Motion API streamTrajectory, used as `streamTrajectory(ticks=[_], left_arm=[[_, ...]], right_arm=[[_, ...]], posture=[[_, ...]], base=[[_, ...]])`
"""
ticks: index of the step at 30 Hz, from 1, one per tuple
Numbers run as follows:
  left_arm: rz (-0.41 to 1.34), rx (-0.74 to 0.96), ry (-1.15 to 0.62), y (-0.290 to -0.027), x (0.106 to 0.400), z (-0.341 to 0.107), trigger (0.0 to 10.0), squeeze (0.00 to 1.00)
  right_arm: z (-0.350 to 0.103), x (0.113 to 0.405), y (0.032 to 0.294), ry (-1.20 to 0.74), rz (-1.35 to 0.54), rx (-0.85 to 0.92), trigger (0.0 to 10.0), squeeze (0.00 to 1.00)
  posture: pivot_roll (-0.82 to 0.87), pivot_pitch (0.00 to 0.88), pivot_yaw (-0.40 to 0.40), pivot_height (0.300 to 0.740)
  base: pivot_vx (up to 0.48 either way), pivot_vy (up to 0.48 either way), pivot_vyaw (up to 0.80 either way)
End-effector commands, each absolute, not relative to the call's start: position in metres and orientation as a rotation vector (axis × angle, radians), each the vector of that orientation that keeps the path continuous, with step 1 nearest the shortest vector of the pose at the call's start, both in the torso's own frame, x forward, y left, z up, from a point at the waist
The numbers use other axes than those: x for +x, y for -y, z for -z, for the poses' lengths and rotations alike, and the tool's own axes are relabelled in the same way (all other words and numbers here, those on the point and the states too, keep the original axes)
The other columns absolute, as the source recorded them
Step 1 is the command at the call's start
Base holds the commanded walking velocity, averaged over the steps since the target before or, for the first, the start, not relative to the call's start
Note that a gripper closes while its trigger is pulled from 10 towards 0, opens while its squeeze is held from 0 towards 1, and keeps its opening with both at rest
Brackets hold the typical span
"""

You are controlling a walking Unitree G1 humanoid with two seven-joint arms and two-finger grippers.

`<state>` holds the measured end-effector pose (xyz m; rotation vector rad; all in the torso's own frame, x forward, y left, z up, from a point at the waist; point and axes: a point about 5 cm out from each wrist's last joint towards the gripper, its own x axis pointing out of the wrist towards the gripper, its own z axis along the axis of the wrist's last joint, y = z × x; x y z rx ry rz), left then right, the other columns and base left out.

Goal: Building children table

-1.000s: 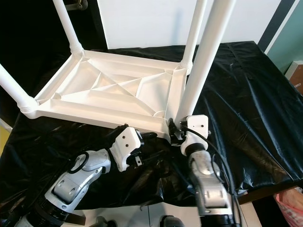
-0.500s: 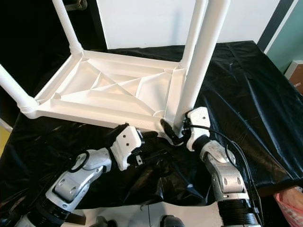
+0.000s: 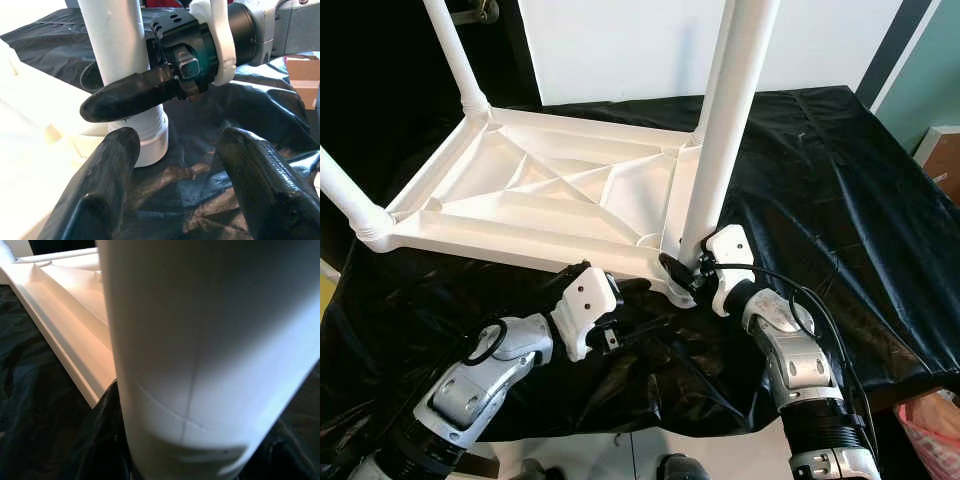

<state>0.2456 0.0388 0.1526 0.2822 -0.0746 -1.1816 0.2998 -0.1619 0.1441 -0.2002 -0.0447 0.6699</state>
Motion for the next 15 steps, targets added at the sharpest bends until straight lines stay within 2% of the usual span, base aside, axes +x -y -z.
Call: streamTrajectory(ticks=[1,2,15], left_arm=[[1.209,0.287,0.062,-0.039,0.242,-0.151,10.0,0.00],[1.209,0.288,0.062,-0.039,0.243,-0.151,10.0,0.00],[1.208,0.294,0.070,-0.037,0.244,-0.150,10.0,0.00]], right_arm=[[-0.128,0.297,0.156,-0.034,-0.718,-0.216,0.0,0.00],[-0.127,0.296,0.159,-0.038,-0.694,-0.205,10.0,0.00],[-0.128,0.295,0.173,-0.009,-0.440,-0.196,10.0,0.00]], posture=[[-0.12,0.109,0.010,0.740],[-0.12,0.107,0.011,0.740],[-0.13,0.101,0.004,0.740]], base=[[0.000,0.000,0.00],[0.000,0.000,0.00],[0.000,0.000,0.00]])
